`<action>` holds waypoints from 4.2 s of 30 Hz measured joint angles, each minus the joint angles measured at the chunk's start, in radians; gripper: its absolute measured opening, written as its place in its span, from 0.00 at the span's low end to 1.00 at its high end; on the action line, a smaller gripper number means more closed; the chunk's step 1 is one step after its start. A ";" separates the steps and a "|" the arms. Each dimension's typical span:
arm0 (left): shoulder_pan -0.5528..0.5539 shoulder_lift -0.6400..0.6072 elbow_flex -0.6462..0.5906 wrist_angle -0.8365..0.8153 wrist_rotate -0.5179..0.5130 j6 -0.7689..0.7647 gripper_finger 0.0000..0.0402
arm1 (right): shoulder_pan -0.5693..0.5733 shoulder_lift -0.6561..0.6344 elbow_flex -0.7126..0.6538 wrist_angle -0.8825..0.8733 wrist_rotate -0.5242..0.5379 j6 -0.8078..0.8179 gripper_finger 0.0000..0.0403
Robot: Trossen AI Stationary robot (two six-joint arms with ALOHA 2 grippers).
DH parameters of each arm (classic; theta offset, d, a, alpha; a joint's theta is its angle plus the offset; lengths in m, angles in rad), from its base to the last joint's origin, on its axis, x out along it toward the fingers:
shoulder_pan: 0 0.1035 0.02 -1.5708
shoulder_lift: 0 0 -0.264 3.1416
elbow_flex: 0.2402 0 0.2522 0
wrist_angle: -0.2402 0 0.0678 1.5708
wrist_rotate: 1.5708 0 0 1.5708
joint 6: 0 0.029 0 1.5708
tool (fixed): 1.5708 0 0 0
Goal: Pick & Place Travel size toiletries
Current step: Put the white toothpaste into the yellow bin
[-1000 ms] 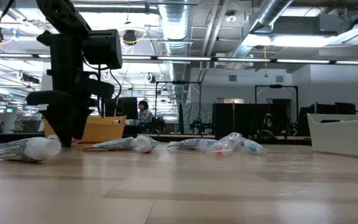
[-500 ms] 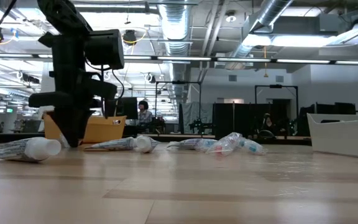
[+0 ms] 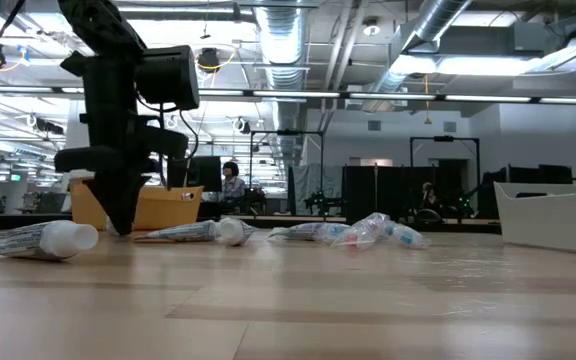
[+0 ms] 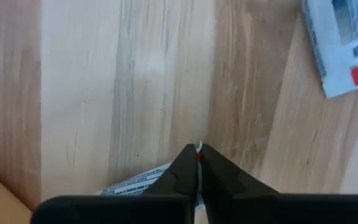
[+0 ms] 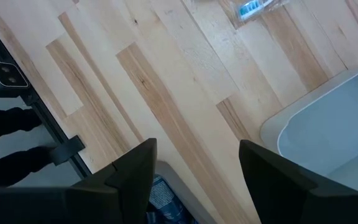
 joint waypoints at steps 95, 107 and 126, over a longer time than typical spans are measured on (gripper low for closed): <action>-0.006 0.065 0.026 0.502 0.051 -0.230 0.53 | -0.002 0.000 0.000 0.042 0.000 -0.018 0.55; 0.007 0.165 0.058 0.504 0.095 -0.209 0.53 | -0.002 0.000 0.000 0.052 -0.001 -0.009 0.55; -0.025 0.168 0.055 0.474 0.103 -0.182 0.58 | -0.002 0.000 0.000 0.052 -0.001 -0.009 0.55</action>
